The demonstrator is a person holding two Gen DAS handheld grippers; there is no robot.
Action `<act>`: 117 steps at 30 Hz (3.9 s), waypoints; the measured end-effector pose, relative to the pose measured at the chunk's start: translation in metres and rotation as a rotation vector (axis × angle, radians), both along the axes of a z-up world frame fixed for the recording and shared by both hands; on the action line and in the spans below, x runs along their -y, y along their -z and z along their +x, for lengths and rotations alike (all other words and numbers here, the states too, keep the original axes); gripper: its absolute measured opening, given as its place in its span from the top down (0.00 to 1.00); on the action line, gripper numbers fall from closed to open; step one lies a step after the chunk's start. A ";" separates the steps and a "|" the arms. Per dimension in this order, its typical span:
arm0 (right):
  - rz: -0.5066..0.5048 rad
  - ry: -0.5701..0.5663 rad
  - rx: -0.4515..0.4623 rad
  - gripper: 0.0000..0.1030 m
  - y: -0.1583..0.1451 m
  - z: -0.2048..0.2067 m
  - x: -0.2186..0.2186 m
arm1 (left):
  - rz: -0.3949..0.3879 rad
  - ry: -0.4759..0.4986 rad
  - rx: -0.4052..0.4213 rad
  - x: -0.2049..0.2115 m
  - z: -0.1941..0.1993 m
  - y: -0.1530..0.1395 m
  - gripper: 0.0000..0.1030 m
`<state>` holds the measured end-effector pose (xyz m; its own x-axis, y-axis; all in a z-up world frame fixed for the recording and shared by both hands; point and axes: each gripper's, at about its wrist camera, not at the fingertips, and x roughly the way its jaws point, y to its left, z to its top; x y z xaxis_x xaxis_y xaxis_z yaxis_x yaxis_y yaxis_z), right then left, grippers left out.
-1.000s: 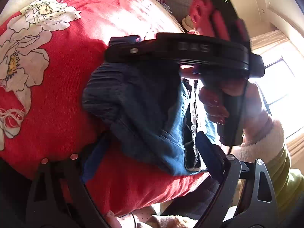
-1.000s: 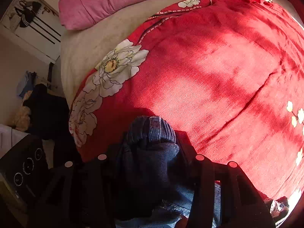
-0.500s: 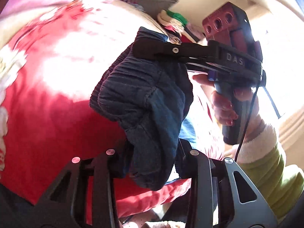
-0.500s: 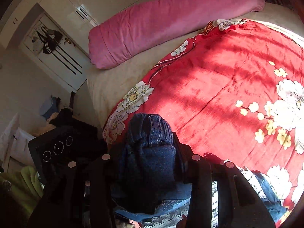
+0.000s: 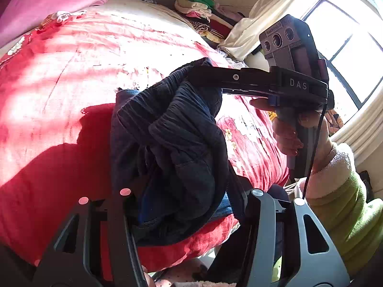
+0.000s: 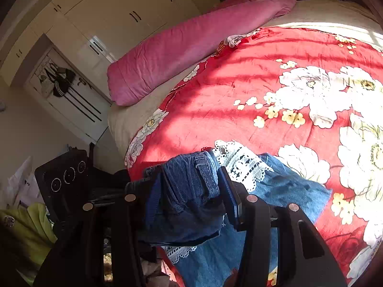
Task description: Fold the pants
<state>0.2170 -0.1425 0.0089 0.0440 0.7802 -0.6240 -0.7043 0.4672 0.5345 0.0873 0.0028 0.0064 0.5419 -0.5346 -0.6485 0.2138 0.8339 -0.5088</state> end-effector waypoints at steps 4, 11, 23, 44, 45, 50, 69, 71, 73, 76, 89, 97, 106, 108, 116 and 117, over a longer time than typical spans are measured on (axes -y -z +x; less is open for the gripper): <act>0.030 0.057 -0.008 0.50 0.002 -0.003 0.025 | 0.042 0.022 -0.004 0.013 -0.007 0.006 0.58; 0.008 0.116 -0.006 0.43 0.007 -0.014 0.053 | 0.129 0.053 0.010 0.033 -0.010 0.006 0.54; 0.001 0.158 0.042 0.39 -0.011 -0.034 0.054 | 0.177 0.112 0.007 0.054 -0.023 0.007 0.51; -0.014 0.202 0.157 0.26 -0.008 -0.092 0.083 | 0.146 -0.063 0.034 -0.030 -0.035 -0.008 0.24; -0.025 0.198 0.185 0.25 -0.008 -0.101 0.085 | 0.140 -0.080 0.032 -0.037 -0.030 -0.009 0.21; -0.081 0.158 0.343 0.25 -0.011 -0.138 0.071 | 0.120 -0.099 -0.009 -0.054 0.009 -0.011 0.20; -0.236 0.017 0.321 0.94 0.041 -0.133 0.051 | 0.197 -0.040 -0.175 -0.029 0.098 0.044 0.63; -0.223 0.050 0.255 0.94 0.054 -0.128 0.058 | 0.203 -0.032 -0.172 -0.026 0.102 0.044 0.63; -0.259 0.045 0.259 0.94 0.069 -0.126 0.051 | 0.221 -0.033 -0.171 -0.023 0.104 0.045 0.63; -0.274 0.051 0.260 0.94 0.080 -0.131 0.043 | 0.216 -0.031 -0.172 -0.022 0.107 0.045 0.63; -0.220 -0.212 0.576 0.52 0.014 -0.202 -0.031 | 0.198 -0.005 -0.170 -0.026 0.107 0.042 0.62; -0.400 -0.296 0.610 0.83 0.057 -0.181 -0.081 | 0.192 0.003 -0.174 -0.027 0.109 0.045 0.61; -0.368 -0.345 0.506 0.94 0.071 -0.196 -0.053 | 0.175 0.007 -0.179 -0.028 0.115 0.049 0.58; -0.380 -0.330 0.489 0.94 0.083 -0.195 -0.053 | 0.173 0.006 -0.178 -0.027 0.115 0.049 0.58; -0.223 -0.263 0.564 0.83 0.037 -0.209 -0.042 | 0.189 0.012 -0.175 -0.026 0.115 0.046 0.57; -0.208 -0.267 0.588 0.83 0.032 -0.213 -0.045 | 0.189 0.011 -0.176 -0.026 0.115 0.047 0.57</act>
